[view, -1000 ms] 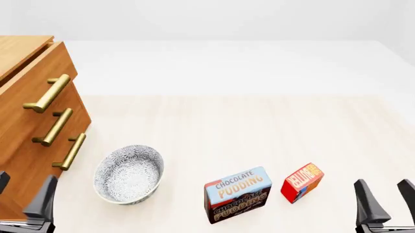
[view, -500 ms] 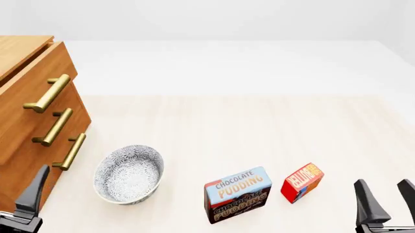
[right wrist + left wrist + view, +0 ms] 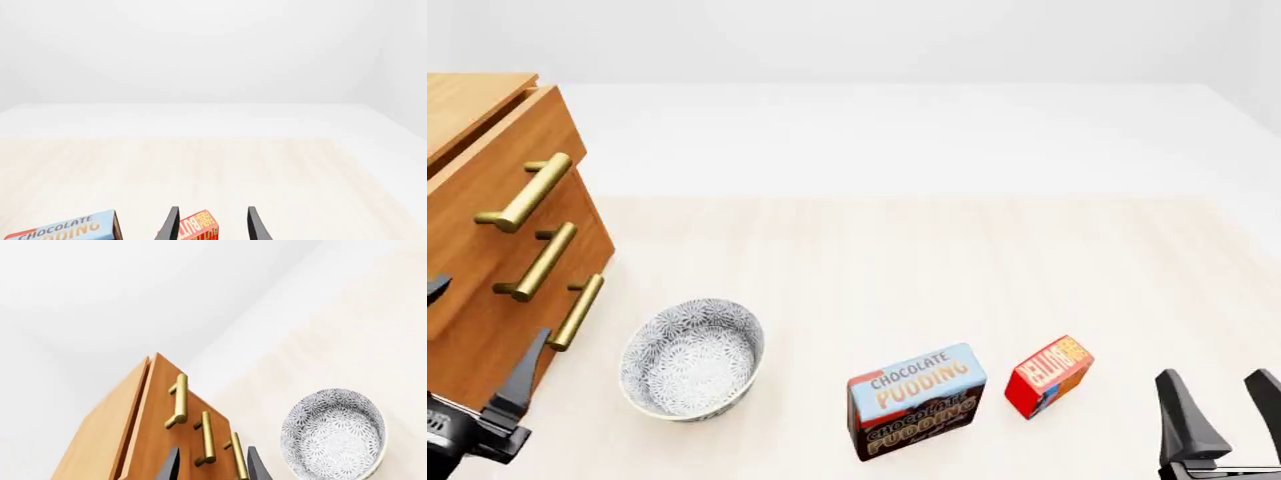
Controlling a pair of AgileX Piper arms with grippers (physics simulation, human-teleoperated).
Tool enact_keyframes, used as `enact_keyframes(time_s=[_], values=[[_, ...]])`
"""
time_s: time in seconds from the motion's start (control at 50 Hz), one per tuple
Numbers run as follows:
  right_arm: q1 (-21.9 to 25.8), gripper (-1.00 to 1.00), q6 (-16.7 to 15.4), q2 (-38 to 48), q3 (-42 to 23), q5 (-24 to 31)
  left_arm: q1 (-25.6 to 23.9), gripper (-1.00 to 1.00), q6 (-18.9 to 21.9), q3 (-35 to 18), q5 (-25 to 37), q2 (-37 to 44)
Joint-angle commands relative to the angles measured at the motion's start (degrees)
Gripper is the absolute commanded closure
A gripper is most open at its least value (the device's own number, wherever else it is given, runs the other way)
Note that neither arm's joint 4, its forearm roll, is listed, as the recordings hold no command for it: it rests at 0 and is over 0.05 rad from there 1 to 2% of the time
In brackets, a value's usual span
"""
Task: Put the butter at the back in the top drawer of the cabinet and close it.
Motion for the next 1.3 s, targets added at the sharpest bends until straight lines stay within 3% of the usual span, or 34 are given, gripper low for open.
enact_keyframes(time_s=[0.02, 0.4, 0.74, 1.16, 1.3], values=[[0.0, -1.00, 0.0, 0.0, 0.0, 0.0, 0.4, -1.00, 7.6, -0.9, -0.3, 2.4], [0.0, -1.00, 0.0, 0.0, 0.0, 0.0, 2.0, -1.00, 15.6, -3.9, 0.8, 4.5], [0.0, -1.00, 0.0, 0.0, 0.0, 0.0, 2.4, -1.00, 20.9, -4.4, -2.1, 8.0], [0.0, -1.00, 0.0, 0.0, 0.0, 0.0, 5.1, -1.00, 27.3, -3.9, -9.5, 13.2], [0.0, -1.00, 0.0, 0.0, 0.0, 0.0, 5.0, -1.00, 29.6, -1.6, -13.1, 15.2]])
